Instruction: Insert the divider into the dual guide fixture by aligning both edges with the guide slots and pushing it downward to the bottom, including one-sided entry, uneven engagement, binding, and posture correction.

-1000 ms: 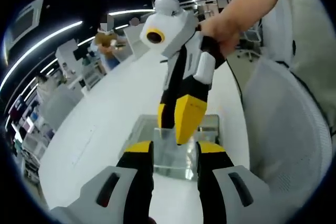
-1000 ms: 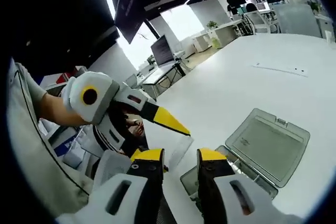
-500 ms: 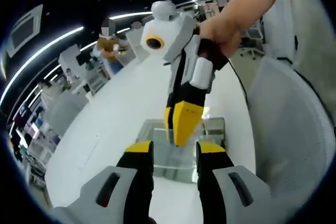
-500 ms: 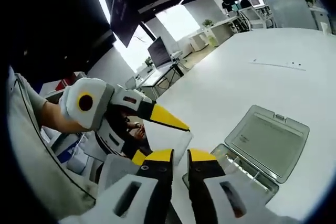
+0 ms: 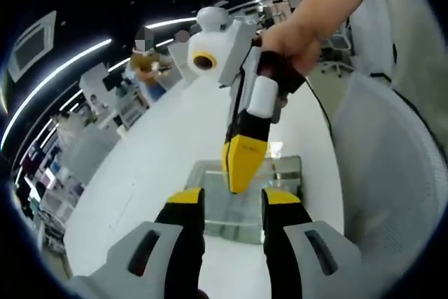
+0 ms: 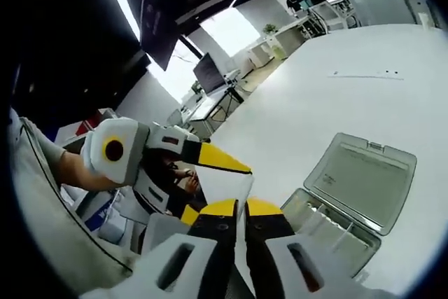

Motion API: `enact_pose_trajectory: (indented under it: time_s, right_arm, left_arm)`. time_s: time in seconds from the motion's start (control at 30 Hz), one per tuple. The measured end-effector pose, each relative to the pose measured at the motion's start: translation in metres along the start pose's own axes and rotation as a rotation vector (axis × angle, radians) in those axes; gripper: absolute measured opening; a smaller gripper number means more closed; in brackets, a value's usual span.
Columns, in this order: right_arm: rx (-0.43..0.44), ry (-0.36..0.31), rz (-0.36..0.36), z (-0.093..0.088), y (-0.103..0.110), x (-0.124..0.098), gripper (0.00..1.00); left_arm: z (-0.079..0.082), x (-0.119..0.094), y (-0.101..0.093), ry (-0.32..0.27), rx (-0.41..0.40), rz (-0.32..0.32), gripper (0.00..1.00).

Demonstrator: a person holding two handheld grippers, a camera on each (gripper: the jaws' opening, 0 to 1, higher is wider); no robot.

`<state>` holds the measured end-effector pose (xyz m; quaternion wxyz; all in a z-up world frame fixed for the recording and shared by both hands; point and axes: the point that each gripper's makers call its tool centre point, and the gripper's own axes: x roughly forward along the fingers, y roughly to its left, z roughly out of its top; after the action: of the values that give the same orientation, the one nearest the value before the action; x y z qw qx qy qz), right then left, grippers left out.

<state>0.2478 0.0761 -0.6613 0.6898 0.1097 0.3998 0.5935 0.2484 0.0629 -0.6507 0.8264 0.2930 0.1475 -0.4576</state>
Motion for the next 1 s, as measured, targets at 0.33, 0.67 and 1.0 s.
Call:
enact_pose_trajectory:
  time_s: [0.33, 0.67, 1.0]
  right_arm:
    - [0.034, 0.001, 0.007, -0.004, 0.002, -0.002, 0.00]
    - [0.016, 0.007, 0.013, -0.007, 0.005, 0.001, 0.00]
    - [-0.024, 0.012, 0.012, -0.008, 0.002, -0.001, 0.00]
  left_arm:
    - [0.001, 0.000, -0.004, -0.008, 0.003, -0.010, 0.30]
    - [0.002, -0.002, -0.003, -0.014, -0.051, -0.024, 0.30]
    - [-0.004, -0.010, -0.003, -0.010, -0.096, -0.063, 0.30]
